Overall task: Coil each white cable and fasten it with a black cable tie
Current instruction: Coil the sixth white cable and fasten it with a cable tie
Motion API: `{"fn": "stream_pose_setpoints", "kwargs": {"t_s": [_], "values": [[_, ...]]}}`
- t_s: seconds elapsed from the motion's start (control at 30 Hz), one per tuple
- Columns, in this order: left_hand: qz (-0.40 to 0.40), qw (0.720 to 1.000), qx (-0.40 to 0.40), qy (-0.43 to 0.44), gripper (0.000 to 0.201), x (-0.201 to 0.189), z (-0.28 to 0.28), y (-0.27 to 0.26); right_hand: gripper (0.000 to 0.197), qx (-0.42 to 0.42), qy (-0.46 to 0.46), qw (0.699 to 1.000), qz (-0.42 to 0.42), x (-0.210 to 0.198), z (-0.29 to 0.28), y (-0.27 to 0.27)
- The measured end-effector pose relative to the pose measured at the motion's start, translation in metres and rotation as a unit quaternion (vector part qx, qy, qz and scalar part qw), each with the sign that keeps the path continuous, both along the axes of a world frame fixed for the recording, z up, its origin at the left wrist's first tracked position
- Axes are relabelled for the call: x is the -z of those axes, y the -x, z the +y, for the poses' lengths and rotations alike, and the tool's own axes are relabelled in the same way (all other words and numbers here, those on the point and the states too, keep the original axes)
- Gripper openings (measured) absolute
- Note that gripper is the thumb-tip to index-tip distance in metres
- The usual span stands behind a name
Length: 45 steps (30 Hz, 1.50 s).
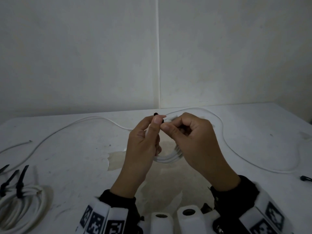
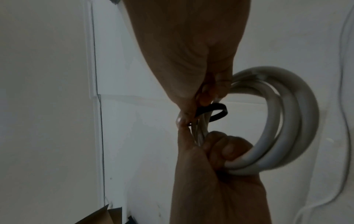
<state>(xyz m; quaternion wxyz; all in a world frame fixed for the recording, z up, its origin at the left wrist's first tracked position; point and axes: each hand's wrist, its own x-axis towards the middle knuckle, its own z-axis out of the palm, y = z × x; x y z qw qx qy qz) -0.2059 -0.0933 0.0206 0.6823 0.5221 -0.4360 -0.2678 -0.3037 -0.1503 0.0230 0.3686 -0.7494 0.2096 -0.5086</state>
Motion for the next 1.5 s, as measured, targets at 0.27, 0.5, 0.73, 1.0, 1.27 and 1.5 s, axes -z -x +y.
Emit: {"fn": "stream_pose_setpoints", "kwargs": {"t_s": [0.27, 0.5, 0.73, 1.0, 1.27, 1.5], "values": [[0.058, 0.997, -0.022, 0.035, 0.033, -0.005, 0.002, -0.009, 0.017, -0.016, 0.087, 0.993, 0.077, -0.005, -0.002, 0.005], [0.040, 0.999, 0.003, 0.010, 0.041, 0.000, 0.000, 0.001, 0.023, 0.021, 0.111, 0.991, 0.068, 0.002, -0.004, 0.003], [0.005, 1.000, 0.014, -0.011, 0.033, -0.005, 0.004, -0.009, 0.011, -0.052, -0.059, 0.997, 0.008, -0.012, -0.007, 0.014], [-0.069, 0.991, 0.090, -0.068, 0.030, -0.008, 0.007, 0.000, 0.022, -0.084, -0.031, 0.993, 0.079, -0.017, -0.010, 0.020], [-0.096, 0.984, 0.122, -0.082, 0.026, -0.008, 0.008, 0.012, 0.023, -0.005, -0.087, 0.996, -0.033, -0.030, -0.016, 0.033], [-0.082, 0.992, 0.070, -0.059, 0.026, -0.011, 0.008, 0.010, 0.011, -0.111, -0.078, 0.990, 0.031, -0.026, -0.011, 0.030]]}}
